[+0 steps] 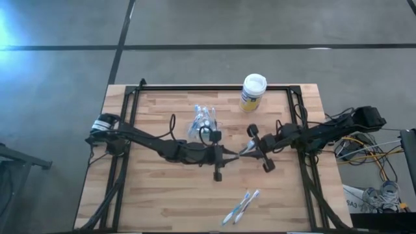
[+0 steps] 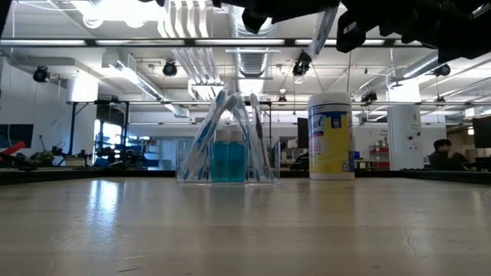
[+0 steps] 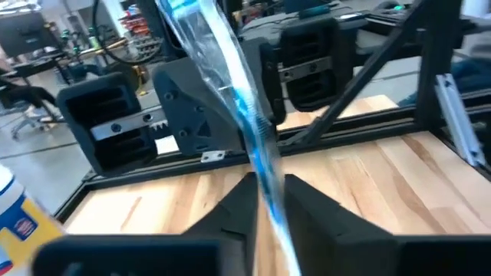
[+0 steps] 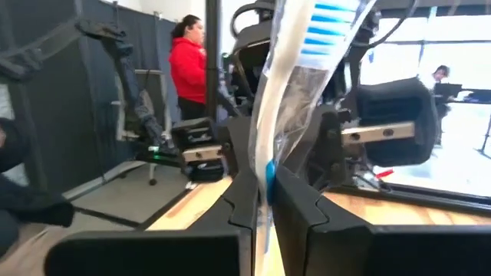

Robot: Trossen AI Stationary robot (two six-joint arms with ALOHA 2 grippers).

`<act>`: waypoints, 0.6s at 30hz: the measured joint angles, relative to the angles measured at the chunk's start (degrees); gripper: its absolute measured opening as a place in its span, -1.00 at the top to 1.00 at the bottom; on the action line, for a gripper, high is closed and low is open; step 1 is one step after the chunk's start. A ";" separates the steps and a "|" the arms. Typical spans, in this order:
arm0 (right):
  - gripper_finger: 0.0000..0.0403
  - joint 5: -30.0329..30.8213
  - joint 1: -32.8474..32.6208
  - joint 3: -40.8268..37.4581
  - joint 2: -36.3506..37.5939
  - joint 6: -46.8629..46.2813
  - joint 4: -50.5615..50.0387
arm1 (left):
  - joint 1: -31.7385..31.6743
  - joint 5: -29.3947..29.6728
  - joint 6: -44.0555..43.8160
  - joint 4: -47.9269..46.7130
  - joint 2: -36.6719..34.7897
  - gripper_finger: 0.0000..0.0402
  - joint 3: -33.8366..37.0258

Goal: Pick & Place toothbrushing station
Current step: Put the blue toothbrush into the transparent organizer

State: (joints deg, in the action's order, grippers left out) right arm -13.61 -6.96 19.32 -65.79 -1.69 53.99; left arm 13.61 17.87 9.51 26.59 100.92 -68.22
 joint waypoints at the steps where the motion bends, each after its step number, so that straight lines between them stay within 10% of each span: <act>1: 0.91 -0.54 -0.01 -0.07 0.20 -0.05 -0.27 | 0.11 -0.54 0.01 -0.47 -0.31 0.61 0.01; 9: 0.91 -0.94 -0.07 -0.36 1.82 -0.01 -3.30 | 0.50 -2.06 -1.13 -11.93 -4.81 0.13 0.08; 18: 0.91 -0.13 -0.04 -0.36 11.90 0.73 -19.67 | 2.70 -0.46 -10.36 -30.40 -16.21 0.17 2.66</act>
State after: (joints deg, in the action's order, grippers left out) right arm -13.74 -7.01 18.96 -53.90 -0.95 34.32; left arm 16.32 17.41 -0.85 -3.80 84.71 -65.55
